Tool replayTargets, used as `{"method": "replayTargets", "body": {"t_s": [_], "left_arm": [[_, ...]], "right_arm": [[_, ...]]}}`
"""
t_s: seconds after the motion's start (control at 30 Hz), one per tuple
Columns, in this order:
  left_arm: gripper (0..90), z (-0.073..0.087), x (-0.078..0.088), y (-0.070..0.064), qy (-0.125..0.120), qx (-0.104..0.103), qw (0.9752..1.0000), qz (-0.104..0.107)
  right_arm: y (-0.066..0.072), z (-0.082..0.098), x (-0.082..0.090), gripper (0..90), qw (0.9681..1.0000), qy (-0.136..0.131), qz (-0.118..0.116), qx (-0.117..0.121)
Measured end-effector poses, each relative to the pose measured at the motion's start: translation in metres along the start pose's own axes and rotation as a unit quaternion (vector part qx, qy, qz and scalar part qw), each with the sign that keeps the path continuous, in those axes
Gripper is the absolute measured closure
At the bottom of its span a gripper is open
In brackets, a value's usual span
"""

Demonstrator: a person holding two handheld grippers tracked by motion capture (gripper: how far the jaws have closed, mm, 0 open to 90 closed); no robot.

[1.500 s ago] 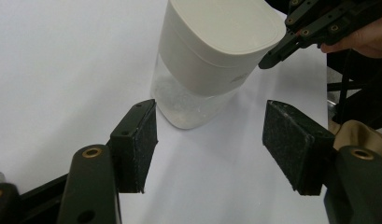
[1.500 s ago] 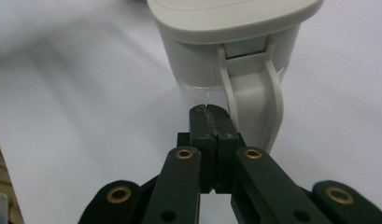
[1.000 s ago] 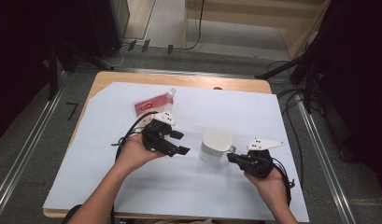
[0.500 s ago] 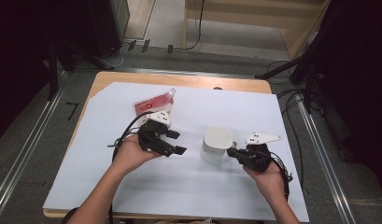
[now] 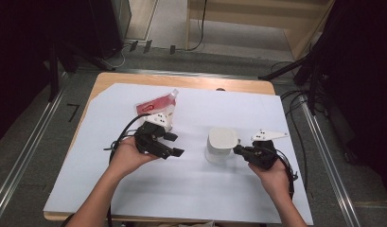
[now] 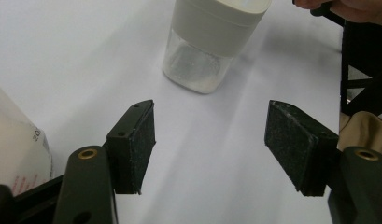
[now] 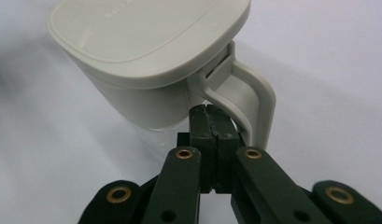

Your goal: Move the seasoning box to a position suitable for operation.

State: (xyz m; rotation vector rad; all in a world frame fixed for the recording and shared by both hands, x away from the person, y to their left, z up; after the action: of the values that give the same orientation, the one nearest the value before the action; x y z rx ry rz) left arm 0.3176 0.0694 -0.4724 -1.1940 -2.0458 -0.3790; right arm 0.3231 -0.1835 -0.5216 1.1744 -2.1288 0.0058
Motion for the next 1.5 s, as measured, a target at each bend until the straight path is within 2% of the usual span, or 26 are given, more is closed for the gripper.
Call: {"method": "replayTargets", "body": {"t_s": [0.17,0.27,0.37,0.53,0.63,0.7,0.77,0.87,1.03,1.13,1.2,1.3,1.33,1.4,1.47,1.5], "left_arm": [[36.3,0.001,0.005,0.002,-0.004,0.000,1.0000,-0.004],[36.1,0.002,0.010,0.002,-0.005,-0.003,0.9999,-0.009],[36.8,0.003,0.014,0.004,-0.007,-0.004,0.9999,-0.014],[36.9,0.004,0.017,0.006,-0.007,0.002,0.9998,-0.016],[37.6,0.003,0.017,0.004,-0.009,-0.004,0.9998,-0.016],[35.1,0.003,0.016,0.003,-0.009,-0.008,0.9998,-0.016],[30.9,-0.004,0.011,0.000,-0.023,-0.010,0.9996,-0.012],[24.0,-0.011,0.003,-0.006,-0.026,-0.022,0.9994,0.008],[22.0,-0.021,-0.011,-0.007,-0.014,-0.030,0.9991,0.025],[18.1,-0.029,-0.019,-0.006,-0.019,-0.025,0.9989,0.035],[16.6,-0.033,-0.025,-0.006,-0.015,-0.024,0.9986,0.044],[16.0,-0.038,-0.032,-0.006,-0.014,-0.038,0.9980,0.049],[16.0,-0.038,-0.032,-0.006,-0.014,-0.038,0.9980,0.049],[16.0,-0.044,-0.039,-0.007,-0.014,-0.046,0.9971,0.059],[16.2,-0.047,-0.044,-0.007,-0.012,-0.046,0.9971,0.059],[16.1,-0.048,-0.046,-0.007,-0.013,-0.046,0.9973,0.056]], "right_arm": [[0.004,-0.002,0.008,87.1,0.9998,0.002,-0.017,-0.007],[0.009,-0.004,0.015,73.5,0.9997,0.001,-0.025,-0.001],[0.010,-0.001,0.021,64.3,0.9998,0.009,-0.019,0.004],[0.009,-0.003,0.033,60.9,0.9998,-0.008,-0.014,0.007],[0.008,-0.005,0.038,61.2,0.9998,-0.015,-0.010,0.006],[0.006,-0.006,0.040,55.7,0.9998,-0.017,-0.005,0.009],[0.003,-0.005,0.041,54.6,0.9998,-0.016,-0.001,0.010],[0.001,-0.004,0.040,52.4,0.9999,-0.012,0.001,0.012],[-0.002,-0.004,0.038,56.8,0.9999,-0.013,-0.001,0.010],[-0.007,-0.005,0.038,58.5,0.9999,-0.014,0.000,0.005],[-0.010,-0.006,0.039,63.5,0.9999,-0.017,0.002,0.003],[-0.013,-0.009,0.041,73.6,0.9998,-0.019,0.002,-0.004],[-0.013,-0.009,0.041,73.6,0.9998,-0.019,0.002,-0.004],[-0.016,-0.013,0.042,83.8,0.9996,-0.023,0.009,-0.013],[-0.019,-0.015,0.041,89.8,0.9996,-0.020,0.013,-0.014],[-0.021,-0.016,0.039,89.9,0.9996,-0.018,0.011,-0.016]]}}
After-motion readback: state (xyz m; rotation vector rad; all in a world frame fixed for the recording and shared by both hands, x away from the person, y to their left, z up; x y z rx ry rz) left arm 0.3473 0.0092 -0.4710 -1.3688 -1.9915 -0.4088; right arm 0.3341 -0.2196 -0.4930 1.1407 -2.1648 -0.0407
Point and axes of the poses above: each handheld gripper's, and its own axes: x roughly backward along the jaws, z roughly out of its underside, y roughly to its left, the point moved 8 cm from there along -x, roughly forward along the jaws, and after that the axes turned 10 degrees about -z, right-handed, at the moved point
